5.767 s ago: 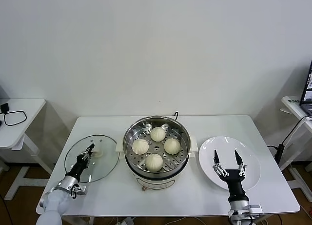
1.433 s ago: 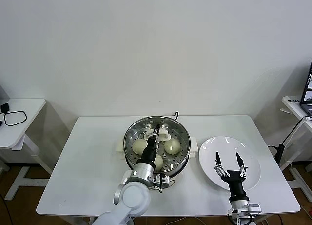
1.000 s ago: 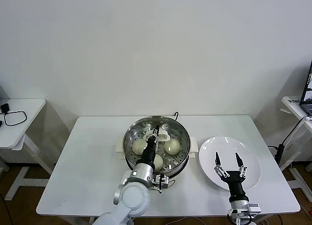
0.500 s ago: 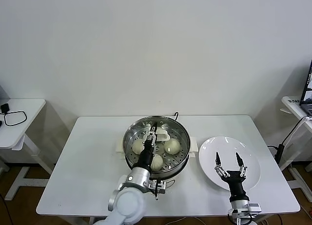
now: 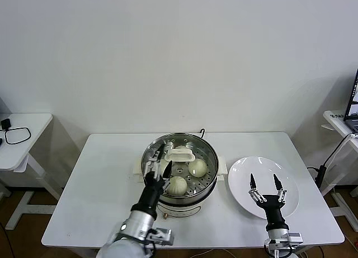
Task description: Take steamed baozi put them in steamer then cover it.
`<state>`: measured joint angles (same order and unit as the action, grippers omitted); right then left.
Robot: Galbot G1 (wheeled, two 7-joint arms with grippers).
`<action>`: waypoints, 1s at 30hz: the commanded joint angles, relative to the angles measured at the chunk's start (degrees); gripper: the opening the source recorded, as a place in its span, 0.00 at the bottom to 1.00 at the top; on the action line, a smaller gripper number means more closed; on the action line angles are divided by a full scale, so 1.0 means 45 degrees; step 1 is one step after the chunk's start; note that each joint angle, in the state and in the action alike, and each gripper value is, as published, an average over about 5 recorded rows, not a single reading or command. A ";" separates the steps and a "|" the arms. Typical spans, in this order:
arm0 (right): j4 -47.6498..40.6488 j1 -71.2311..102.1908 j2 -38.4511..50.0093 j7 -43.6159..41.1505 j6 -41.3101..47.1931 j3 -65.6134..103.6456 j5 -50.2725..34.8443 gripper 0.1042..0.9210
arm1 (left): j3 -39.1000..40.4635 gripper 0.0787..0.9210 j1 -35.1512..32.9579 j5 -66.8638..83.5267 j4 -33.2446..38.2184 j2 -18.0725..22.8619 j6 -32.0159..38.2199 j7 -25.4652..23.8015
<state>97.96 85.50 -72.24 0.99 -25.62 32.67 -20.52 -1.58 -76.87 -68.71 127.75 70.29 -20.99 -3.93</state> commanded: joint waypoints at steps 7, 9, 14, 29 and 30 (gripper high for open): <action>0.2047 0.0337 0.0067 0.0008 0.1513 0.0313 -0.0331 0.88 | -0.6303 0.88 -0.2827 1.2944 -0.0096 0.2817 0.5299 0.1396; 0.2304 0.0364 0.0090 0.0029 0.1705 0.0369 -0.0325 0.88 | -0.6644 0.88 -0.2840 1.3507 -0.0412 0.2951 0.5292 0.1261; 0.2783 0.0390 0.0056 0.0218 0.2053 0.0409 -0.0260 0.88 | -0.7307 0.88 -0.2825 1.4212 -0.1035 0.3161 0.5248 0.0951; 0.3015 0.0379 -0.0101 0.0306 0.2289 0.0364 0.0057 0.88 | -0.7504 0.88 -0.3149 1.4416 -0.1544 0.3185 0.5446 0.0521; 0.3027 0.0385 -0.0101 0.0315 0.2308 0.0362 0.0074 0.88 | -0.7488 0.88 -0.3169 1.4410 -0.1549 0.3187 0.5459 0.0511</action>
<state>110.03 87.16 -72.57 2.05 -16.60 34.24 -20.71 -32.38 -89.86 -9.02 122.31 83.31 1.66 -0.86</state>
